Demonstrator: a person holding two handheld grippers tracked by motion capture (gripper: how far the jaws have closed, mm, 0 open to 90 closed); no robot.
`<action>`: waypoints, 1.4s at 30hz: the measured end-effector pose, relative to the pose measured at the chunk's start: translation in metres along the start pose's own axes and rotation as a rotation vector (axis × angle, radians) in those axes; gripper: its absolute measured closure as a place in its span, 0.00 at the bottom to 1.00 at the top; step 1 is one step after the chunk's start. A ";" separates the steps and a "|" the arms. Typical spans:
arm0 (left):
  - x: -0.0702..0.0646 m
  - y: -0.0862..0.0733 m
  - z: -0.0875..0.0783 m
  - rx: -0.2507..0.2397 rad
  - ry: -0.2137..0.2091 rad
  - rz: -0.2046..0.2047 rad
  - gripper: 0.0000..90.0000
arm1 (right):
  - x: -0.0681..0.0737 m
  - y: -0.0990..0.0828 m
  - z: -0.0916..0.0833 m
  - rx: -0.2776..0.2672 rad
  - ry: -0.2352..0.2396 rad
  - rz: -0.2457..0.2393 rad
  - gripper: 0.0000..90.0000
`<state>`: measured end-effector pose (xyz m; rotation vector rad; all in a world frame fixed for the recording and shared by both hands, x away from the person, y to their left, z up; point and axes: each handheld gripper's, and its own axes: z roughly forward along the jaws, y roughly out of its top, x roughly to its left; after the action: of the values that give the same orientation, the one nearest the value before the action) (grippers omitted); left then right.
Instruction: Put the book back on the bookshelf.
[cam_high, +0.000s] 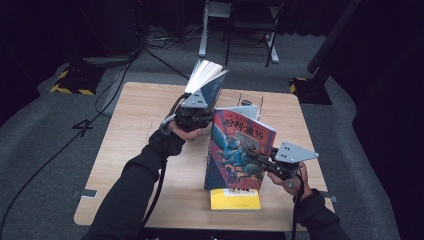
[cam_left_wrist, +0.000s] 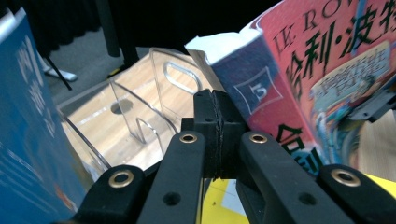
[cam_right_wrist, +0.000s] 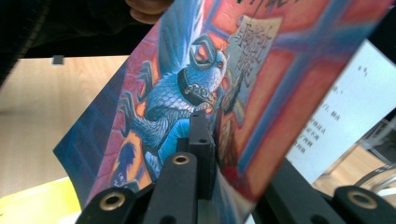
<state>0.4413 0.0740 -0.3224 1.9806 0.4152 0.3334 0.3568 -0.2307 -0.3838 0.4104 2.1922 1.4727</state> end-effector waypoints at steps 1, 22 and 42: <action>-0.001 0.002 -0.001 -0.002 0.003 0.009 1.00 | 0.000 0.001 0.001 0.000 -0.008 -0.005 0.94; -0.038 -0.007 -0.029 -0.116 0.011 0.022 0.89 | 0.022 -0.002 -0.017 -0.063 -0.013 -0.054 0.96; -0.057 -0.032 -0.050 -0.114 0.049 0.013 0.61 | 0.043 -0.003 -0.034 -0.074 0.026 -0.124 0.96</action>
<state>0.3645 0.1028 -0.3331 1.8674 0.4058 0.4054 0.3023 -0.2375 -0.3844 0.2279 2.1345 1.4940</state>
